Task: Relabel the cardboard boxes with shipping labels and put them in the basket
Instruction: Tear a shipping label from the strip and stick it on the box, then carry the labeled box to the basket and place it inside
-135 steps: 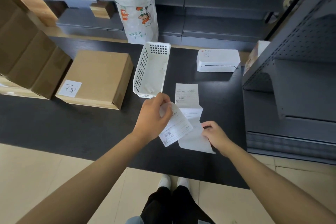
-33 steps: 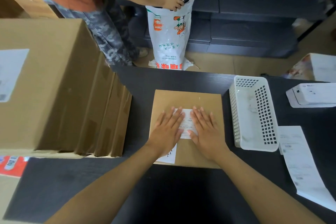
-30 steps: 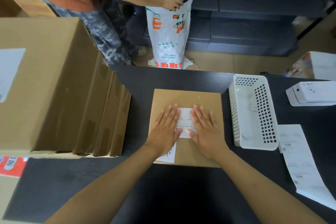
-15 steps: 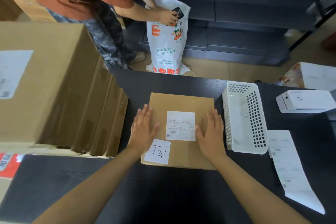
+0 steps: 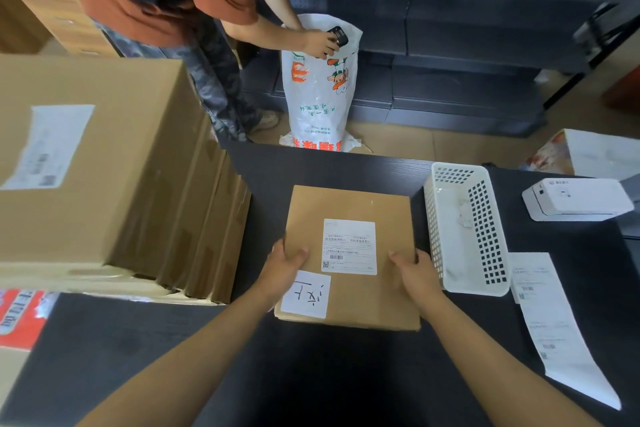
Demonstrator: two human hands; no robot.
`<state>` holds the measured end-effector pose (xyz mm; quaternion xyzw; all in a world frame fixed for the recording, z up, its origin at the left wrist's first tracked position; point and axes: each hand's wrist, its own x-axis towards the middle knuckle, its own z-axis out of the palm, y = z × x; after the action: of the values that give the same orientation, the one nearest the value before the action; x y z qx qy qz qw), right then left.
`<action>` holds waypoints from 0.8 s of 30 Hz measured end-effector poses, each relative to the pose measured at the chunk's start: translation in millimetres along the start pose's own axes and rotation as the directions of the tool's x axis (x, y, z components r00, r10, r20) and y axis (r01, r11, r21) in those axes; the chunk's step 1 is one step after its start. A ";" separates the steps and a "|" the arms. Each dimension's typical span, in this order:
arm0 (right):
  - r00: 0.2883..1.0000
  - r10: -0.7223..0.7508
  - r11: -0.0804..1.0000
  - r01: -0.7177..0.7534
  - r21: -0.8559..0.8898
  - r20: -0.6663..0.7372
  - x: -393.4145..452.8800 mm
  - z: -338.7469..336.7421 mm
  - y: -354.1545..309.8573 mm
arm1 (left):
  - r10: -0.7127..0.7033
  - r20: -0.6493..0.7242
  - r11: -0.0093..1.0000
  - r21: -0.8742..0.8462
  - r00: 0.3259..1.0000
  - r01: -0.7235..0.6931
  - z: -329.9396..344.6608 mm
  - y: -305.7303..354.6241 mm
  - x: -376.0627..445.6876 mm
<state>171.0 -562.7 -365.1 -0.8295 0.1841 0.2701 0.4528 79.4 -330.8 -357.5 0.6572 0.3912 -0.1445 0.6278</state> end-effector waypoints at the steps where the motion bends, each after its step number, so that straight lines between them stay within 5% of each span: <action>1: 1.000 -0.005 1.000 0.005 0.003 -0.003 -2.5 -0.8 -2.4 | 0.020 -0.013 1.000 0.022 1.000 -0.020 -0.3 2.9 -1.6; 24: 0.954 -0.275 0.951 0.288 0.114 -0.118 -84.5 -87.3 -37.5 | 0.259 -0.088 0.963 0.106 0.962 -0.250 5.0 93.0 -94.9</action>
<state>149.8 -612.3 -249.9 -0.8285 0.1038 0.1480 0.5299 83.7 -358.3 -227.5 0.7372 0.3276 -0.0472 0.5891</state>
